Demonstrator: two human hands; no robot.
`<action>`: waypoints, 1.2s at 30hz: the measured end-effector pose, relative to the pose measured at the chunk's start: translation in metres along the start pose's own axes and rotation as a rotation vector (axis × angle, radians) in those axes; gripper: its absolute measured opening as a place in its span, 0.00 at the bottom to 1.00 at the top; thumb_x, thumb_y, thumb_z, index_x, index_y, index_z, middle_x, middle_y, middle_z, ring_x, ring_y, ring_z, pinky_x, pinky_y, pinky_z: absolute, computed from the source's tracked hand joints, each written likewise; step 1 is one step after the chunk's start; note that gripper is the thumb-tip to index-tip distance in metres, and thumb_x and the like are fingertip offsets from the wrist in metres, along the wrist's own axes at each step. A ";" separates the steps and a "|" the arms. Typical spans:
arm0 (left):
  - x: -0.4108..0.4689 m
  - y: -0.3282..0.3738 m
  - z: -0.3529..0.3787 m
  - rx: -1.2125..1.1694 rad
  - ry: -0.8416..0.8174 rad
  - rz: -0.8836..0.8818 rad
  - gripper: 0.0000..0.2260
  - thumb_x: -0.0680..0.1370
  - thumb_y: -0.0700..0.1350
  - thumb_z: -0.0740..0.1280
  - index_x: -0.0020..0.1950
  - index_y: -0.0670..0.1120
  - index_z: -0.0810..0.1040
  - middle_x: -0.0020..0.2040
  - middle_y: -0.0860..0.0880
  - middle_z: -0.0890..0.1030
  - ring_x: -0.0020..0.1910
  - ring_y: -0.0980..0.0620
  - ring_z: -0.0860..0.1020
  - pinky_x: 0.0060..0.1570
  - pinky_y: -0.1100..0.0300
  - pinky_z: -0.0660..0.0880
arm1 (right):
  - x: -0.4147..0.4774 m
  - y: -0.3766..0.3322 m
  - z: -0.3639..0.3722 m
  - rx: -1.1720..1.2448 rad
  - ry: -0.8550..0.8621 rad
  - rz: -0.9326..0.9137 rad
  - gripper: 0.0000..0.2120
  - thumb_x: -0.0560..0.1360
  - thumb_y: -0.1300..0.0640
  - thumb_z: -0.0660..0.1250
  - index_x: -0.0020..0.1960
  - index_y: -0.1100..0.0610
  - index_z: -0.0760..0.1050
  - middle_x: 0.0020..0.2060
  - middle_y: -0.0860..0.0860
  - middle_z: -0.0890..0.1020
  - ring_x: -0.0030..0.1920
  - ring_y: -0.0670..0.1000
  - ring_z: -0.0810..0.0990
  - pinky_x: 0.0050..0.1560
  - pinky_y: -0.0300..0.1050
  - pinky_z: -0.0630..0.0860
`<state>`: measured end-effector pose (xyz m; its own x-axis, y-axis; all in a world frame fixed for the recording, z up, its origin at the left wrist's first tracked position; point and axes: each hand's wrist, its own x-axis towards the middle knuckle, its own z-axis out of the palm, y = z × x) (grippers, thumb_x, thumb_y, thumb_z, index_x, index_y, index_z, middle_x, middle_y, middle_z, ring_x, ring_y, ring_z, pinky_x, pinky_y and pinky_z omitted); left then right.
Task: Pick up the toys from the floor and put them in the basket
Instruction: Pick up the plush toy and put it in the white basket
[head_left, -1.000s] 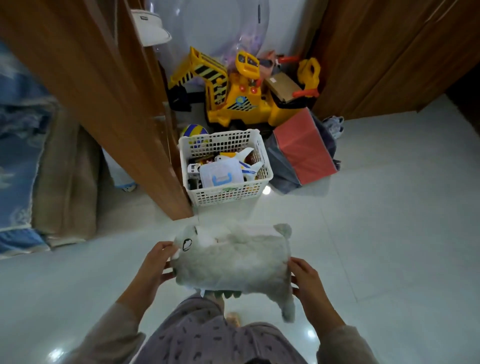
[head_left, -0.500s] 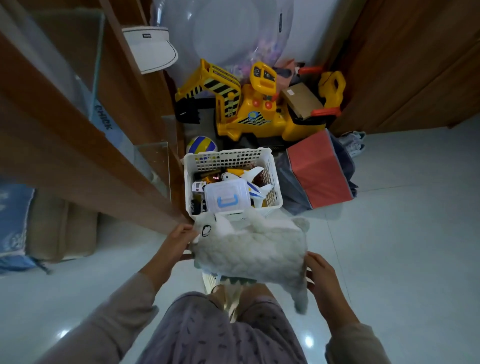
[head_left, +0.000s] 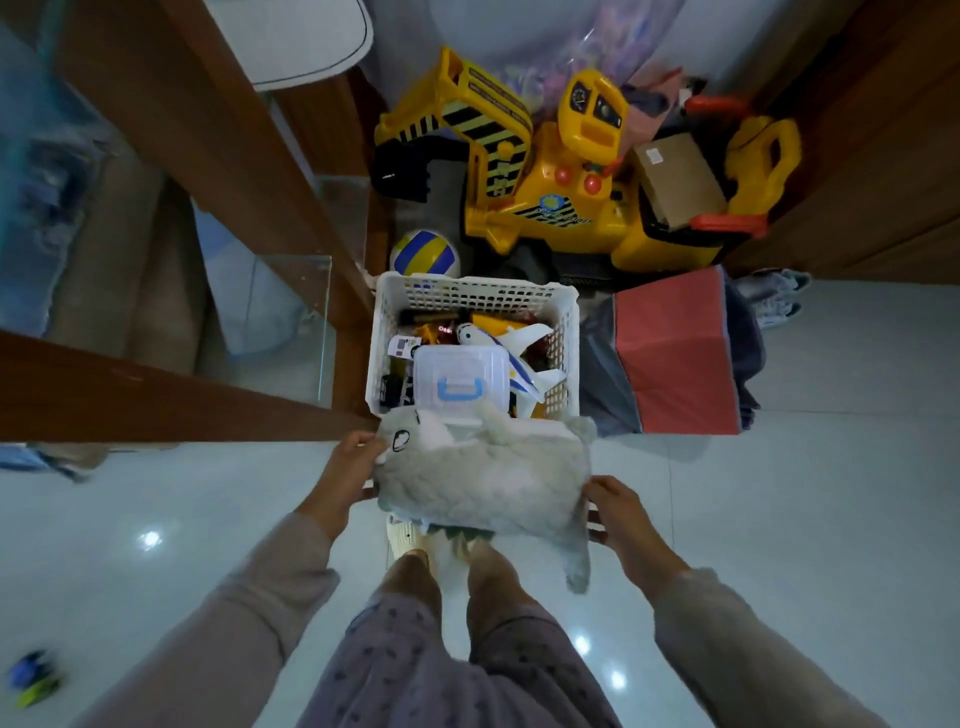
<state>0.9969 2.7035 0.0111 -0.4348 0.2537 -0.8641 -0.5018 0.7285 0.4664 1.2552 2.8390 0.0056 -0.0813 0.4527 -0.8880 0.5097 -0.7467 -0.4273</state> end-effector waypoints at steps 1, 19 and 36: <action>0.010 0.004 0.003 0.000 0.006 -0.016 0.06 0.79 0.42 0.61 0.55 0.44 0.70 0.54 0.43 0.73 0.53 0.44 0.72 0.44 0.54 0.74 | 0.011 -0.008 0.002 -0.026 -0.017 0.005 0.07 0.78 0.61 0.57 0.52 0.61 0.73 0.51 0.60 0.79 0.47 0.59 0.79 0.39 0.46 0.77; 0.345 -0.015 0.024 0.161 0.127 -0.070 0.22 0.76 0.49 0.64 0.68 0.42 0.68 0.66 0.40 0.74 0.64 0.39 0.74 0.64 0.43 0.73 | 0.326 -0.028 0.135 -0.095 -0.064 0.063 0.08 0.76 0.61 0.59 0.50 0.60 0.76 0.50 0.57 0.78 0.45 0.56 0.78 0.37 0.43 0.75; 0.413 -0.048 0.041 0.444 0.179 0.049 0.24 0.76 0.44 0.61 0.73 0.48 0.65 0.68 0.42 0.73 0.53 0.48 0.74 0.39 0.65 0.69 | 0.394 0.002 0.166 -0.238 -0.121 0.018 0.13 0.77 0.67 0.59 0.61 0.62 0.72 0.60 0.62 0.75 0.62 0.60 0.74 0.67 0.58 0.70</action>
<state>0.8726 2.7995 -0.3757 -0.5911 0.2093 -0.7790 -0.1270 0.9296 0.3461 1.0818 2.9350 -0.3736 -0.1655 0.3679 -0.9150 0.6977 -0.6121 -0.3723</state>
